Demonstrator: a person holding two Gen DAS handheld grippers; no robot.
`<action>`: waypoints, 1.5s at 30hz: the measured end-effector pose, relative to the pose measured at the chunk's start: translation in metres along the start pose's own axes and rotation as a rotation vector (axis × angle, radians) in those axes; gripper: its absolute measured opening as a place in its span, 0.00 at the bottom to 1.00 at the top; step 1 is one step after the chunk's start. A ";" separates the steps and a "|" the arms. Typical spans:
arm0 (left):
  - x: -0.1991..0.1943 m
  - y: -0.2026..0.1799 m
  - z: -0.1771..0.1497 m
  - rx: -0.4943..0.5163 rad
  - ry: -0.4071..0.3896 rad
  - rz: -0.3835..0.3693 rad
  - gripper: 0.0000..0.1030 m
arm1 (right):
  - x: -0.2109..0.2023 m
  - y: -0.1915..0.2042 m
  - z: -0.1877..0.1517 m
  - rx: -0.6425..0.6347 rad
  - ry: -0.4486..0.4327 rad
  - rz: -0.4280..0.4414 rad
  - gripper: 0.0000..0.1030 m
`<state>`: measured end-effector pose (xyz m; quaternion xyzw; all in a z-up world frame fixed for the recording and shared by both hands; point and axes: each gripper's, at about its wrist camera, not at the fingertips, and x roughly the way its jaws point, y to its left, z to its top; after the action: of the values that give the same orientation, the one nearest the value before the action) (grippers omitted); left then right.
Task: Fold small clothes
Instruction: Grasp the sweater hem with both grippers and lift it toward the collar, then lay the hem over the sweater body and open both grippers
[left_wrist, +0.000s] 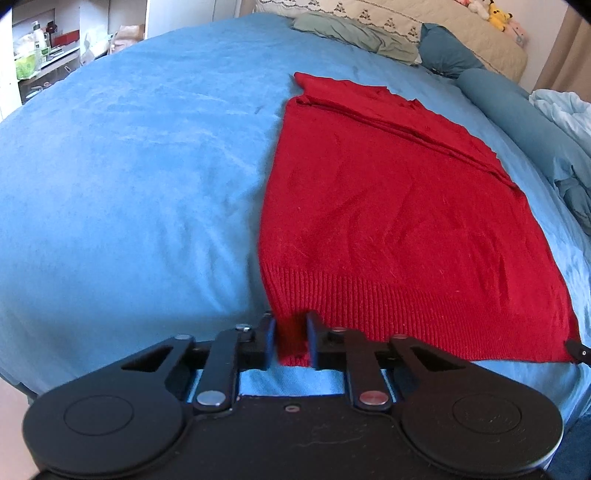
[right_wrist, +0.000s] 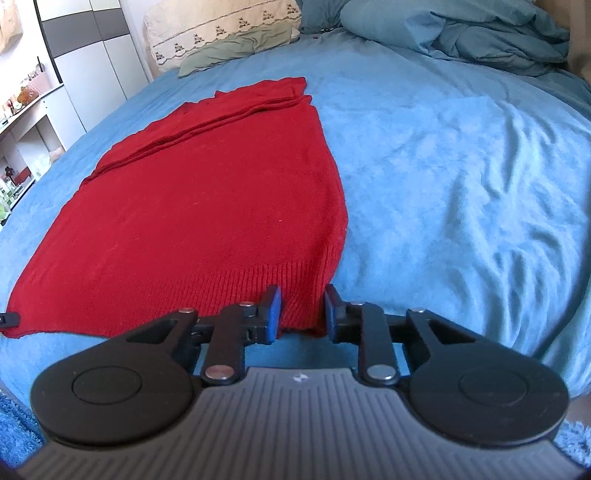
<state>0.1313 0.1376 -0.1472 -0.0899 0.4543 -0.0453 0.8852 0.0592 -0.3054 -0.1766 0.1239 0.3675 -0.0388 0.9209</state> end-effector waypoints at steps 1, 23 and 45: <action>0.000 0.000 0.000 -0.002 0.000 -0.001 0.09 | 0.000 -0.002 0.000 0.001 -0.002 0.002 0.34; -0.015 -0.037 0.211 -0.118 -0.349 -0.085 0.04 | 0.017 0.000 0.229 0.192 -0.203 0.245 0.20; 0.210 -0.066 0.351 -0.177 -0.402 0.147 0.74 | 0.292 -0.012 0.355 0.054 -0.282 0.082 0.81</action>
<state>0.5387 0.0799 -0.1008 -0.1410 0.2764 0.0780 0.9474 0.5060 -0.4027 -0.1314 0.1569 0.2281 -0.0279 0.9605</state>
